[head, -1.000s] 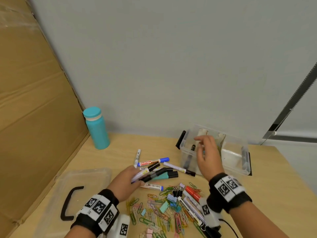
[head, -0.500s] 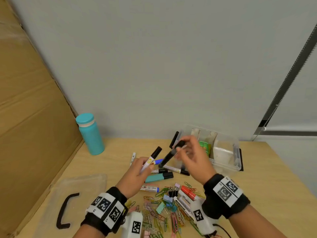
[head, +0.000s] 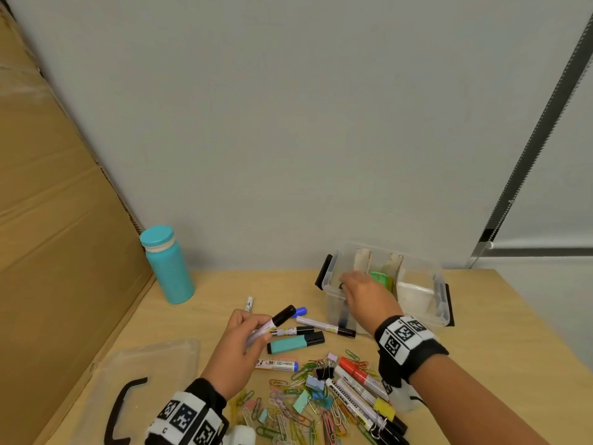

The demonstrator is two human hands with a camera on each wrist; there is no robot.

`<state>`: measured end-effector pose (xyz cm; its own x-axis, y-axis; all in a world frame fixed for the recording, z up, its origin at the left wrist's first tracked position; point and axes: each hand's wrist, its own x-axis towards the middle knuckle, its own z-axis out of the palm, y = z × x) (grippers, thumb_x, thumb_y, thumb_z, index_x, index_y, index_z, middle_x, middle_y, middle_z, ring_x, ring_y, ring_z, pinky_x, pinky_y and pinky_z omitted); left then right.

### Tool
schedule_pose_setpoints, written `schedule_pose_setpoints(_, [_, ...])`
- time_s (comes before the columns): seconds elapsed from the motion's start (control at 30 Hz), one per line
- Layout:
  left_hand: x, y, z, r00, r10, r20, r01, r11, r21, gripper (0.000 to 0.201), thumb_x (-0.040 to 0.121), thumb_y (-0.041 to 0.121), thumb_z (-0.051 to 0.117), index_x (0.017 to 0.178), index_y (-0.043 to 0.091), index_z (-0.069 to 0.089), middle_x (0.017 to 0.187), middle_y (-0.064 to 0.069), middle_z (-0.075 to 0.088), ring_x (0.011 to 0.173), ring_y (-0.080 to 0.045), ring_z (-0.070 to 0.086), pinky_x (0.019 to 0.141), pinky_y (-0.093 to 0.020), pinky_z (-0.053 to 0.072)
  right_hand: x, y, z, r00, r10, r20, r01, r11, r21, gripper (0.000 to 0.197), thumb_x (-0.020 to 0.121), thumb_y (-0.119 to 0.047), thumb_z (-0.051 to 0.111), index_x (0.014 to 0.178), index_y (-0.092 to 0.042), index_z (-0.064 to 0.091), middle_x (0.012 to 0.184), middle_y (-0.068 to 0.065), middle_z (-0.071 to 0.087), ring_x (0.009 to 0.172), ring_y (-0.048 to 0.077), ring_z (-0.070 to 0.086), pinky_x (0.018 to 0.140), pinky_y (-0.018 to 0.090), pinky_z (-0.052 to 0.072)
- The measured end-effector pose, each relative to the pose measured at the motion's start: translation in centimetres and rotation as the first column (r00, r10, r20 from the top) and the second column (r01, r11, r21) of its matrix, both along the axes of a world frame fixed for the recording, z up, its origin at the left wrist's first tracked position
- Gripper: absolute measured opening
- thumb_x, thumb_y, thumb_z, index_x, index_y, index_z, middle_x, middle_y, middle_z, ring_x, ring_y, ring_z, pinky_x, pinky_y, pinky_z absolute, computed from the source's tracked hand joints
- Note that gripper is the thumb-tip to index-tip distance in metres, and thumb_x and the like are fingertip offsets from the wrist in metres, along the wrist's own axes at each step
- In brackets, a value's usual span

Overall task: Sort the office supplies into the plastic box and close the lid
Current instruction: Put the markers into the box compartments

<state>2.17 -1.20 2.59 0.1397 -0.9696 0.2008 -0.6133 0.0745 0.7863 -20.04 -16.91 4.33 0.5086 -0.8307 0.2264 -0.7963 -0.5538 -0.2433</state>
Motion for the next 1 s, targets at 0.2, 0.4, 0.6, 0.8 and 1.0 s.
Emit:
schedule_pose_setpoints(0.2, [-0.1,-1.3,1.4,0.948,-0.028,0.316,0.067,0.992,-0.111,0.027,0.09,0.018,0.06,0.107,0.038,0.061,0.101,0.021,0.047,0.1,0.004,0.043,0.082,-0.011,0.037,-4.4,1.0,-0.9,0.962,-0.201,0.186,0.22,0.972,-0.088,0.04,0.096,-0.025,0.04,0.135,-0.022,0.048,0.142,0.0,0.048,0.137,0.018,0.034,0.118,0.042,0.021])
schedule_pose_setpoints(0.4, [-4.2,-6.5,5.4,0.862,-0.159,0.481,0.213,0.975,-0.059,0.037,0.09,0.004,0.051,0.117,0.027,0.059,0.125,0.016,0.049,0.098,-0.005,0.059,0.09,-0.019,0.049,-7.9,0.6,-2.8,0.811,-0.58,0.076,0.577,0.815,0.056,0.062,0.095,-0.046,0.035,0.146,-0.011,0.025,0.158,0.011,0.014,0.146,0.031,0.007,0.119,0.046,0.009])
schedule_pose_setpoints(0.6, [-8.8,-14.3,7.1,0.502,-0.261,0.825,0.352,0.932,0.081,0.046,0.087,0.002,0.055,0.13,0.017,0.049,0.133,-0.002,0.046,0.084,-0.023,0.063,0.072,-0.028,0.052,-7.6,0.4,-3.1,0.802,-0.593,0.07,0.591,0.805,0.056,0.066,0.094,-0.047,0.03,0.147,-0.009,0.024,0.159,0.014,0.011,0.146,0.03,0.009,0.119,0.042,0.015])
schedule_pose_setpoints(0.8, [-11.1,-20.0,5.6,0.189,-0.445,0.875,0.292,0.877,0.382,0.039,0.088,0.005,0.056,0.126,0.007,0.051,0.127,-0.016,0.05,0.094,-0.037,0.062,0.077,-0.042,0.053,-7.6,0.8,-2.9,0.804,-0.589,0.083,0.59,0.808,0.017,0.07,0.091,-0.05,0.017,0.144,-0.008,0.033,0.157,0.014,0.02,0.146,0.031,0.015,0.118,0.042,0.017])
schedule_pose_setpoints(1.0, [-11.0,-20.3,5.0,0.39,-0.469,0.792,0.228,0.883,0.411,0.041,0.092,0.004,0.044,0.132,0.011,0.05,0.132,-0.013,0.054,0.115,-0.033,0.055,0.097,-0.041,0.046,-7.6,0.8,-3.1,0.815,-0.576,0.065,0.578,0.816,-0.014,0.075,0.088,-0.052,0.011,0.139,-0.006,0.042,0.152,0.018,0.031,0.142,0.035,0.024,0.116,0.045,0.024])
